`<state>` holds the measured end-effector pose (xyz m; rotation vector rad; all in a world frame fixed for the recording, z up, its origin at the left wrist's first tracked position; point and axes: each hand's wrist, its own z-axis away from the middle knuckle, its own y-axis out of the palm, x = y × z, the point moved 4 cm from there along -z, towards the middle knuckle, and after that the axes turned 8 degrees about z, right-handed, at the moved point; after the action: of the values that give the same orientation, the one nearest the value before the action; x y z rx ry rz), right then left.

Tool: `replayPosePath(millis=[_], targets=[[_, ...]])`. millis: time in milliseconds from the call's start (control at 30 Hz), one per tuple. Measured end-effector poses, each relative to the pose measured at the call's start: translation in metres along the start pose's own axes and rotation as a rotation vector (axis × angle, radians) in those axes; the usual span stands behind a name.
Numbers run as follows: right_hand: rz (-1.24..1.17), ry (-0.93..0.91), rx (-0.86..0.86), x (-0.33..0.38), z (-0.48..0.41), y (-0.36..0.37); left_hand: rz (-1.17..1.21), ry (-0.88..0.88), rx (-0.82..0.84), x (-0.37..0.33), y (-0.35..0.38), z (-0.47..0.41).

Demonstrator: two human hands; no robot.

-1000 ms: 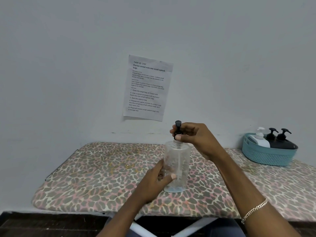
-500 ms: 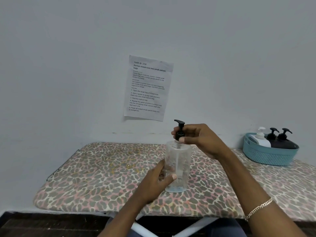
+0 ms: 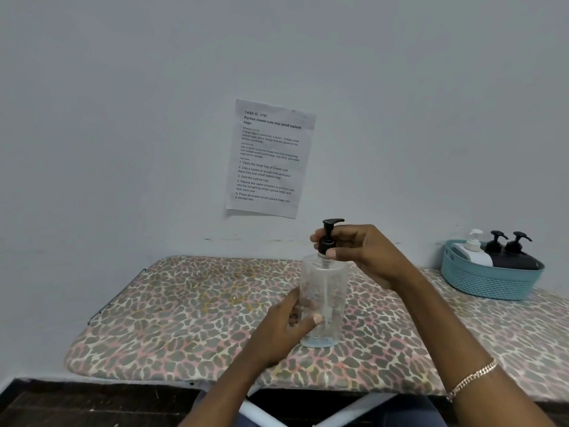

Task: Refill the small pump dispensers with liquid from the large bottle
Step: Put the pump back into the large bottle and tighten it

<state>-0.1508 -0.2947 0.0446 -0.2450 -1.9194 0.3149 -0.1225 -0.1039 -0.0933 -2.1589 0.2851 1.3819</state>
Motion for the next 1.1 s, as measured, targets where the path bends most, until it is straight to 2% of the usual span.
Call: replayPosePath(millis=[67,167,233,300,433,500,567,667,767,833,900,1000,1100], targets=[[0.040,-0.009,-0.119,-0.002,-0.001,0.001,0.014,0.002,0.003,-0.001,0.000,0.000],[0.264,-0.002,-0.312,-0.007,0.000,0.015,0.023,0.006,0.006,-0.003,0.001,0.001],[0.334,-0.005,-0.366,-0.007,0.002,0.023,0.029,0.004,0.010,-0.004,0.002,0.002],[0.314,0.006,-0.296,-0.005,0.002,0.024,0.036,-0.004,0.009,-0.003,0.001,0.002],[-0.041,-0.002,-0.036,-0.003,-0.003,0.008,0.022,0.003,0.002,-0.002,0.000,0.001],[-0.083,-0.027,0.033,0.000,0.000,0.003,0.015,0.004,-0.002,-0.003,0.000,0.001],[-0.079,-0.034,0.039,0.000,0.002,0.002,0.016,0.006,-0.009,-0.004,-0.001,0.001],[-0.035,-0.024,-0.123,-0.004,0.002,0.005,0.012,0.015,-0.016,-0.003,0.000,0.001],[0.160,-0.034,-0.271,-0.005,0.003,0.015,0.017,0.014,-0.027,-0.006,0.001,0.003],[0.259,-0.018,-0.306,-0.006,0.004,0.021,0.017,0.020,-0.026,-0.007,0.001,0.003],[0.244,0.041,-0.230,-0.008,0.003,0.022,0.024,0.019,-0.020,-0.006,0.001,0.002],[0.052,0.057,-0.018,-0.008,0.000,0.018,0.021,0.012,-0.020,-0.005,-0.001,0.002],[-0.044,0.032,0.020,-0.002,0.002,0.011,0.005,0.009,-0.019,-0.005,0.000,0.002]])
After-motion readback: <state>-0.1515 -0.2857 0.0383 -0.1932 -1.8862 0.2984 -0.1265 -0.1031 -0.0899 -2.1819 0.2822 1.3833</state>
